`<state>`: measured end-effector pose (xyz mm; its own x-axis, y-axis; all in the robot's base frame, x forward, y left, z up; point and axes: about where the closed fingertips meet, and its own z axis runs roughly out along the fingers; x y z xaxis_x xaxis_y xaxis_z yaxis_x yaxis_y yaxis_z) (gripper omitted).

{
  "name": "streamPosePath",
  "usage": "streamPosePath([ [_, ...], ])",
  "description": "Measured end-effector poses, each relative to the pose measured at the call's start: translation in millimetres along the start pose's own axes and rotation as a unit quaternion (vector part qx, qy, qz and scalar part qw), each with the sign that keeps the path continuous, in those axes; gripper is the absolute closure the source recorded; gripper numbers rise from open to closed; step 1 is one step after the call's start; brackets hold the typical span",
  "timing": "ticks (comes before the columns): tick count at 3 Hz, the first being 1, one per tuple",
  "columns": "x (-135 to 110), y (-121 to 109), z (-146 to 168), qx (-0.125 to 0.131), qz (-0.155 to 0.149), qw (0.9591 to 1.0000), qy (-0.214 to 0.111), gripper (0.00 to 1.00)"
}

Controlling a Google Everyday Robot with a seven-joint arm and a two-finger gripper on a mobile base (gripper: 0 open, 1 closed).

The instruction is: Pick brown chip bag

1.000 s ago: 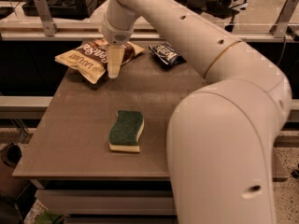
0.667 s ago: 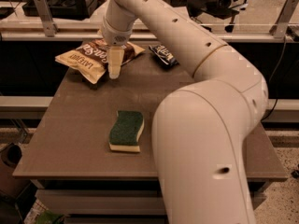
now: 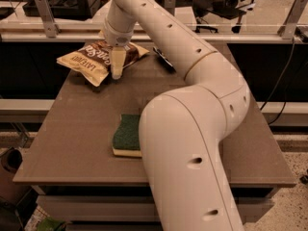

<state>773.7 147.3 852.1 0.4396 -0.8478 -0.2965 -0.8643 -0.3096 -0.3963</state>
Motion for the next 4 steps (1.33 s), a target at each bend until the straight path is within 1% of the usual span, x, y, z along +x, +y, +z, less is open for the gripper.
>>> streamPosePath([
  [1, -1, -17, -1, 0.021, -0.008, 0.9997, 0.008, 0.17],
  [2, -8, -25, 5, 0.026, -0.016, 0.9995, 0.009, 0.41],
  [4, -9, -23, 13, 0.021, -0.016, 0.9996, 0.008, 0.87],
])
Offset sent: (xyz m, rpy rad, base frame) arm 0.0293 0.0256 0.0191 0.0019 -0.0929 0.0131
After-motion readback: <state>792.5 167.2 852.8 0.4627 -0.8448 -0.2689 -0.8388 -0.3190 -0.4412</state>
